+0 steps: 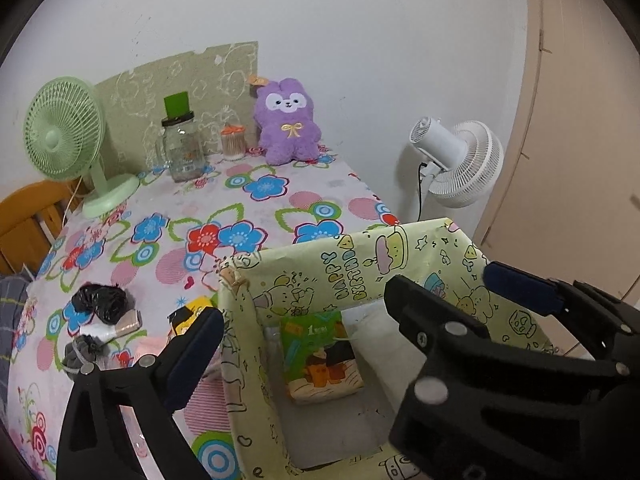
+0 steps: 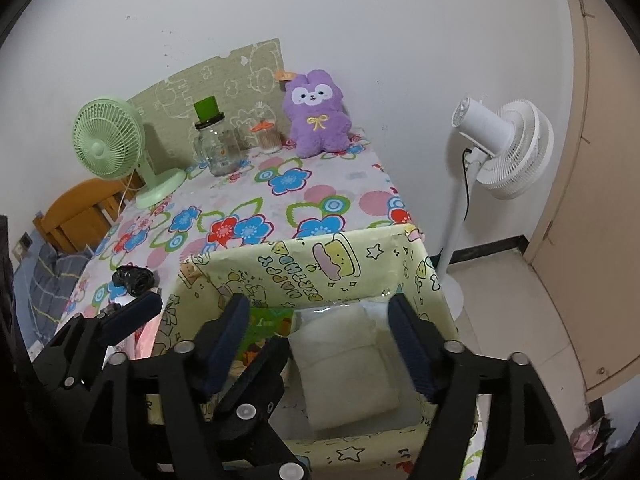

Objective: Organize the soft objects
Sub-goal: 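Release the white cloth into the box with the right tool while the left tool releases the book, then withdraw both tools from the box toward the pink mask packs, then grasp the pink mask pack with the right tool while the left tool grasps the clear mask bag, then lift the pink pack with the right tool while the left tool lifts the clear bag toward the box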

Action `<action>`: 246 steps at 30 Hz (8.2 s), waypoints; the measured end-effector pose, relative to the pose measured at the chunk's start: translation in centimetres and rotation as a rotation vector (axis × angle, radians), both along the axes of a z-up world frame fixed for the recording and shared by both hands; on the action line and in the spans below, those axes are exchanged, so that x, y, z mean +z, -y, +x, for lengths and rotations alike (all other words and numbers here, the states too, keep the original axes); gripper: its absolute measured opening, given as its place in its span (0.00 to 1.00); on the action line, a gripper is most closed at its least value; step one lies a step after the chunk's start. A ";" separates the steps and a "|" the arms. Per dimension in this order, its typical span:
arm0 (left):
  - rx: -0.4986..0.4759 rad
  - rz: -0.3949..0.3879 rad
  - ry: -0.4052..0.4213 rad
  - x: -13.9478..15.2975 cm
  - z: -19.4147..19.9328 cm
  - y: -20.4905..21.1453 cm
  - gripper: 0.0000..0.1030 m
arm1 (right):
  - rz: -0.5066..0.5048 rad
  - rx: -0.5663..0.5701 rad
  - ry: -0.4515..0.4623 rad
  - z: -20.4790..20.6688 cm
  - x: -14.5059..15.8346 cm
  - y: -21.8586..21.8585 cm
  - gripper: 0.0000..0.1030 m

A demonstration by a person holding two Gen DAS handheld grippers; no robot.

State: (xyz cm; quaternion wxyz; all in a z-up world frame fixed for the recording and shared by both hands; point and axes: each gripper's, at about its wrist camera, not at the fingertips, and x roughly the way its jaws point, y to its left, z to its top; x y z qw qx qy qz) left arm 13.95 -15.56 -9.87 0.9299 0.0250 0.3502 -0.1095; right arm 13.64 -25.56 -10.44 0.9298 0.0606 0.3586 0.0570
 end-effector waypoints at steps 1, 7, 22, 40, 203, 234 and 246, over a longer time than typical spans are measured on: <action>0.001 -0.003 0.001 0.1 -0.1 -0.1 0.99 | -0.004 -0.001 0.008 -0.2 0.2 -0.1 0.77; 0.015 -0.006 0.030 0.9 -1.0 -1.0 1.00 | -0.025 -0.004 0.041 -0.9 1.2 -0.8 0.87; 0.046 -0.020 0.081 3.3 -3.8 -4.2 1.00 | -0.038 0.004 0.134 -4.0 3.8 -3.8 0.96; 0.078 -0.017 0.154 5.1 -7.2 -8.3 1.00 | -0.033 0.028 0.204 -7.4 5.6 -7.8 0.96; 0.230 -0.024 0.020 -0.9 -5.6 -19.3 0.21 | -0.030 0.195 -0.060 -1.8 -2.0 -20.7 0.40; 0.206 -0.010 0.116 4.0 -6.3 -15.0 0.22 | -0.014 0.177 0.067 -3.0 3.6 -16.2 0.40; 0.166 -0.005 0.122 4.3 -5.6 -11.1 0.22 | -0.011 0.133 0.083 -2.8 4.0 -12.3 0.40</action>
